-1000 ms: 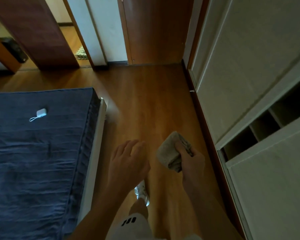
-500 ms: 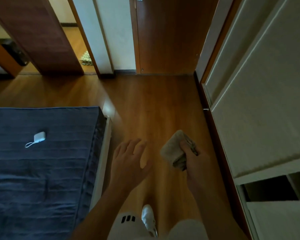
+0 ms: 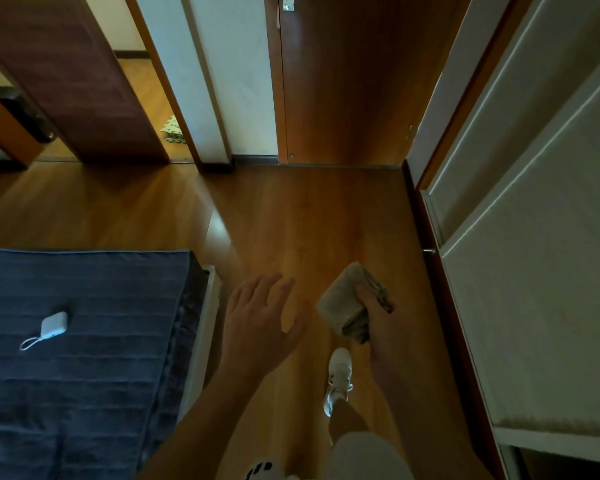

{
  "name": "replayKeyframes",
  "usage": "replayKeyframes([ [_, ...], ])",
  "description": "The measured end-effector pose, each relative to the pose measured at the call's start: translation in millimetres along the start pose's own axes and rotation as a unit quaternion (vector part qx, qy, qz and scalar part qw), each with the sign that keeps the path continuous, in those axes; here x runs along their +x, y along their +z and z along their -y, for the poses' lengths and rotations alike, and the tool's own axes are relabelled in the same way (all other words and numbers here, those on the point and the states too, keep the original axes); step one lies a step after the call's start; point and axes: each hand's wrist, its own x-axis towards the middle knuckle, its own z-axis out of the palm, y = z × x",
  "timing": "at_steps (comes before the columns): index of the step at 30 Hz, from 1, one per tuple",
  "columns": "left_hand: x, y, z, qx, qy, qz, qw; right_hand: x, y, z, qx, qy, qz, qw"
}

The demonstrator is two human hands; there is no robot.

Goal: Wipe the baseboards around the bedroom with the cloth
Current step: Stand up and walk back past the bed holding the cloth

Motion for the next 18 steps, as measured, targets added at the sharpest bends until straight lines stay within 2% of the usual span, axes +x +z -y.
replayKeyframes([
  [10,186,60,16,0.033,-0.058,0.001,0.998,200,53,98,0.008,0.015,0.05,0.999],
  [18,277,71,34,0.055,-0.124,0.01,0.991,300,100,137,-0.053,0.021,0.091,0.994],
])
